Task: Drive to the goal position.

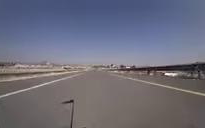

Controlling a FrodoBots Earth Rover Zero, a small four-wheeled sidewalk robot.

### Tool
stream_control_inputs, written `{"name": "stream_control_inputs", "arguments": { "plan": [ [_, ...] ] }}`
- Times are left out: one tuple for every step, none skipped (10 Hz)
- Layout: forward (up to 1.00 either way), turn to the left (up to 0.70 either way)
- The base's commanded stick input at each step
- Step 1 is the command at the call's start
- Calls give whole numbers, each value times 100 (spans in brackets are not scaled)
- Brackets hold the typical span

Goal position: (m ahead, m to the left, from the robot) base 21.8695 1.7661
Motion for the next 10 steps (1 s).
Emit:
{"name": "stream_control_inputs", "arguments": {
  "plan": [
    [100,0],
    [100,0],
    [100,0],
    [100,0],
    [100,0],
    [100,0],
    [100,0],
    [100,0],
    [100,0],
    [100,0]
  ]
}}
